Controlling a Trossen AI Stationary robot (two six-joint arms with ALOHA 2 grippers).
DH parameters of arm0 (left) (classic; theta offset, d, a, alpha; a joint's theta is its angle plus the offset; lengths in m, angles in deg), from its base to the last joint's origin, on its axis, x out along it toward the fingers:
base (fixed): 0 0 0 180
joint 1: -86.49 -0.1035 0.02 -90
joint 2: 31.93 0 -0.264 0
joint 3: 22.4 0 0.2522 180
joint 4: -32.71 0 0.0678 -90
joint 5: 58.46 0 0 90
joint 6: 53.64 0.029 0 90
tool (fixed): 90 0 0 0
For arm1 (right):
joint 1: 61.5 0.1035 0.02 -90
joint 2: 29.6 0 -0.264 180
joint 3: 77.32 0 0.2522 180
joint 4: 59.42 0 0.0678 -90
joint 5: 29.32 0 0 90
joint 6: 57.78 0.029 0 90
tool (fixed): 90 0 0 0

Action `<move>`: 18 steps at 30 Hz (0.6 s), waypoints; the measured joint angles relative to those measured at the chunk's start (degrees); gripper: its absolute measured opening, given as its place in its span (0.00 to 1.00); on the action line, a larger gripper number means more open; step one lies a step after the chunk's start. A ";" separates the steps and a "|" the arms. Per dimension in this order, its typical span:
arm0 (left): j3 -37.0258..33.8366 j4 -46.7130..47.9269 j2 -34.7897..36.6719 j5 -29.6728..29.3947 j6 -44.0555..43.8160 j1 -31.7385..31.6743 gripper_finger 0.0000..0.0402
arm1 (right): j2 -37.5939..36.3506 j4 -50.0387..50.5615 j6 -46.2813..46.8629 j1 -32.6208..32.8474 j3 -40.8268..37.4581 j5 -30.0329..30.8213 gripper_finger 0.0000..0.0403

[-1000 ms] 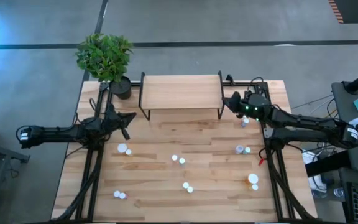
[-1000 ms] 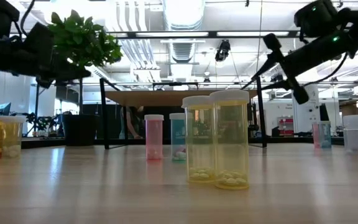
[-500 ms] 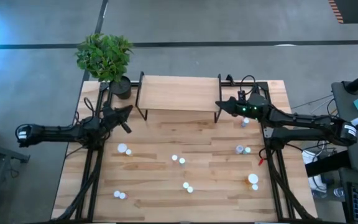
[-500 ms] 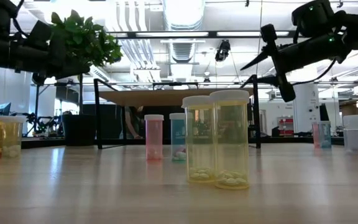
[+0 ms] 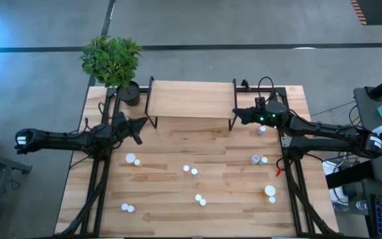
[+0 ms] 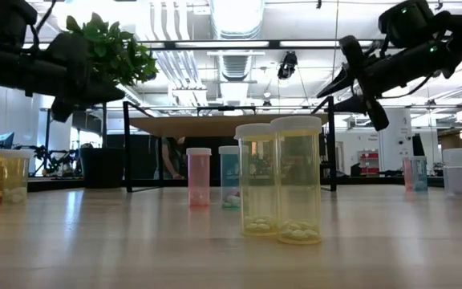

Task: Pick and place medicine bottles onto shelf by color
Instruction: Put the orange pill bottle on the shelf

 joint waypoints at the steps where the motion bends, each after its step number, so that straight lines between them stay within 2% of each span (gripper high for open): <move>1: -0.03 0.01 -0.47 0.77 -1.31 0.01 0.01 | -0.64 0.63 -1.14 0.00 0.00 0.46 0.38; 7: 0.68 -0.11 -2.93 2.34 -2.56 0.02 0.01 | -3.77 0.82 -7.20 0.00 0.00 1.17 0.39; 14: 2.27 -0.09 -5.00 2.28 -2.17 0.00 0.01 | -7.04 0.90 -11.21 -0.02 -0.02 9.13 0.39; 18: 4.04 0.02 -7.10 2.28 -2.06 0.00 0.01 | -7.39 0.06 -12.37 -0.02 0.81 8.02 0.39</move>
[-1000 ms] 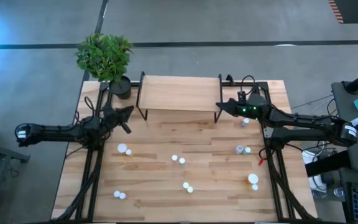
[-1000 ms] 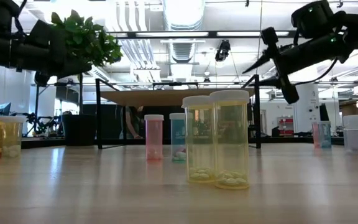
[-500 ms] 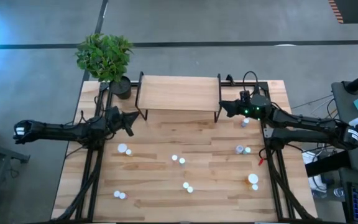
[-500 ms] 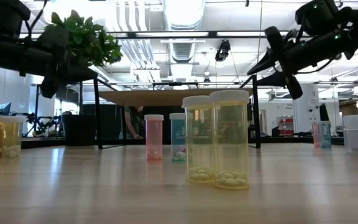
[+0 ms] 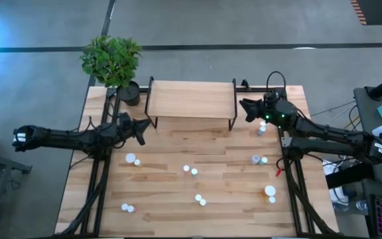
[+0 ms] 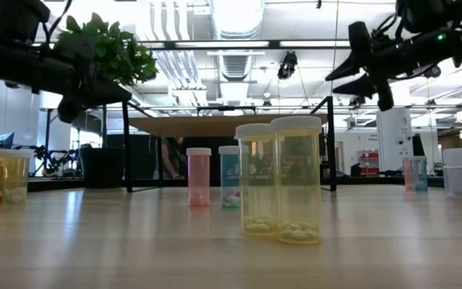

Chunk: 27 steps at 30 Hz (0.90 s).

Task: Pick and place medicine bottles onto shelf by color
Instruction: Put the orange pill bottle on the shelf

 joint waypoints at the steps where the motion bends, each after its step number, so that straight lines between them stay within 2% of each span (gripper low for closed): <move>1: 0.72 -0.01 -0.55 0.00 0.63 0.00 0.01 | 0.36 -0.03 -1.22 0.00 0.77 -1.02 0.39; 4: 3.00 0.02 -2.23 0.04 6.89 0.00 0.01 | 1.62 -0.03 -8.62 0.00 3.81 -1.17 0.39; 6: 4.59 0.22 -3.30 0.04 10.77 -0.06 0.01 | 2.77 -0.11 -13.61 0.00 6.91 1.83 0.39; 10: 8.31 1.20 -4.84 0.02 12.82 -0.44 0.01 | 6.77 0.13 -16.58 -0.02 15.23 6.94 0.39; 13: 12.44 6.73 -5.62 0.07 13.19 -0.42 0.01 | 10.72 4.51 -18.69 0.00 23.05 5.55 0.39; 17: 19.45 20.74 -5.88 3.17 12.94 -0.42 0.01 | 17.18 13.19 -22.12 0.02 33.42 3.85 0.39; 19: 23.33 28.17 -5.81 5.54 11.74 -0.39 0.01 | 20.54 16.49 -22.62 0.02 38.08 3.84 0.39; 22: 28.29 38.36 -5.57 7.20 4.94 -0.37 0.01 | 25.15 22.60 -22.84 0.02 44.56 3.20 0.39; 24: 30.55 43.33 -5.45 8.81 0.42 -0.39 0.01 | 27.87 27.31 -24.09 0.12 48.64 0.49 0.39; 27: 31.33 45.77 -5.03 11.49 -2.09 -0.37 0.01 | 31.23 31.69 -26.24 1.41 53.51 -4.97 0.39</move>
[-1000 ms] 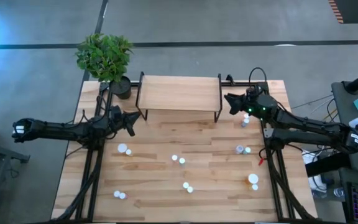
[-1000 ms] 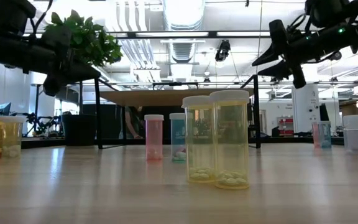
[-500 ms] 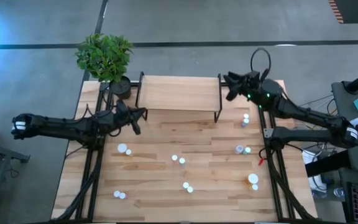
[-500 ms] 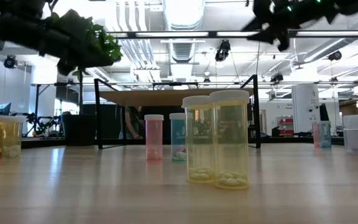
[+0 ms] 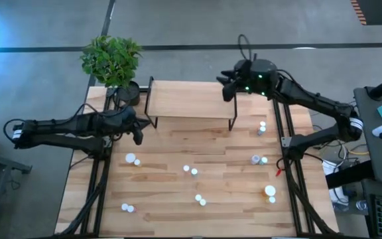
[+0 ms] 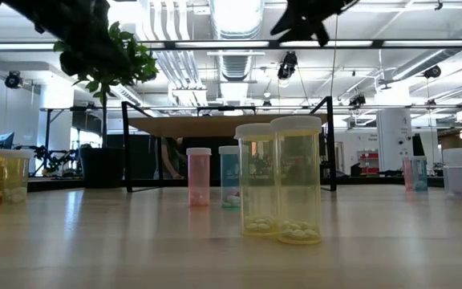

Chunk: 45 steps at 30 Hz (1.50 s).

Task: Pick and place medicine bottles onto shelf by color
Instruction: Put the orange pill bottle on the shelf

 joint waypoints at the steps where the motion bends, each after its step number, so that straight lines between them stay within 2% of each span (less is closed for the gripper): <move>1: -0.27 -0.07 0.06 0.40 0.03 0.04 0.01 | 0.89 0.93 -0.58 0.81 1.41 -1.02 0.39; 5: -2.60 -1.65 -0.96 0.60 -0.01 0.02 0.01 | 3.52 4.12 -3.31 5.09 4.94 -1.27 0.39; 8: -3.96 -4.34 -3.00 0.62 -0.05 0.01 0.01 | 4.25 6.09 -3.86 8.06 4.65 -0.78 0.39; 12: -4.86 -10.39 -6.70 0.67 -0.03 0.00 0.01 | 3.84 8.15 -3.01 12.08 1.79 3.79 0.39; 18: -4.91 -20.45 -13.12 0.74 0.18 0.00 0.01 | -0.72 8.45 -0.67 17.23 -2.21 9.89 0.39; 23: -3.86 -25.33 -17.75 0.80 0.58 -0.19 0.01 | -6.48 15.83 2.84 18.25 -2.92 15.96 0.39; 30: 2.24 -25.34 -23.65 -0.30 6.55 -0.77 0.01 | -13.12 24.99 5.85 18.26 -3.04 14.86 0.39; 38: 12.38 -24.78 -32.25 -1.43 11.95 -1.44 0.01 | -12.85 37.11 14.76 18.29 -3.57 14.93 0.38; 41: 15.71 -23.14 -33.94 -1.41 7.39 -1.07 0.02 | -12.83 40.38 13.88 19.22 -3.62 15.71 0.39; 45: 19.42 -9.94 -32.37 -1.64 -3.66 1.43 0.10 | -13.81 39.87 13.01 20.88 -3.62 16.85 0.38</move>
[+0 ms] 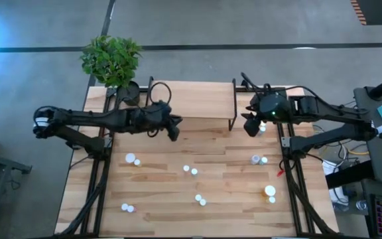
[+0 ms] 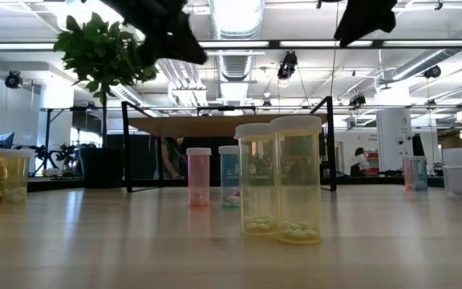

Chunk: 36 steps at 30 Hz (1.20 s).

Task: Pick and place medicine bottles onto shelf by color
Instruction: Put the orange pill bottle on the shelf

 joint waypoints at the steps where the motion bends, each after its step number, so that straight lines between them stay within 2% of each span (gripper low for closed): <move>1: 0.35 4.22 0.68 -0.16 -2.66 1.10 0.12 | -0.34 -0.24 -0.53 0.37 0.00 0.03 0.39; 7: -2.22 30.53 7.14 -2.55 -29.22 11.09 0.30 | -2.01 -0.20 -0.79 1.61 -1.08 -0.27 0.39; 10: -5.18 35.99 10.94 -0.87 -39.73 17.10 0.38 | -3.45 0.28 2.62 3.29 -2.42 -0.41 0.39; 12: -7.09 36.94 12.60 0.14 -41.43 19.88 0.41 | -4.90 0.17 4.79 5.00 -3.82 -0.28 0.39; 15: -9.00 37.50 14.37 0.34 -34.03 21.72 0.43 | -6.95 -0.05 7.18 7.21 -6.45 0.29 0.39; 18: -9.35 42.45 15.78 0.40 -25.22 21.32 0.43 | -8.54 2.89 11.08 8.13 -9.00 2.37 0.39; 21: -9.37 48.17 17.02 1.16 -21.29 19.72 0.43 | -9.28 5.45 17.67 8.90 -10.52 2.61 0.39; 27: -11.22 50.90 18.67 13.33 -9.67 18.30 0.43 | -8.47 3.37 21.74 10.44 -12.48 2.51 0.39; 31: -14.62 50.71 19.72 14.54 -9.67 18.13 0.45 | -7.26 3.33 21.45 10.51 -12.63 2.54 0.39; 36: -18.04 50.78 20.15 19.05 -8.79 17.58 0.58 | -6.01 0.18 19.15 10.49 -12.67 3.37 0.45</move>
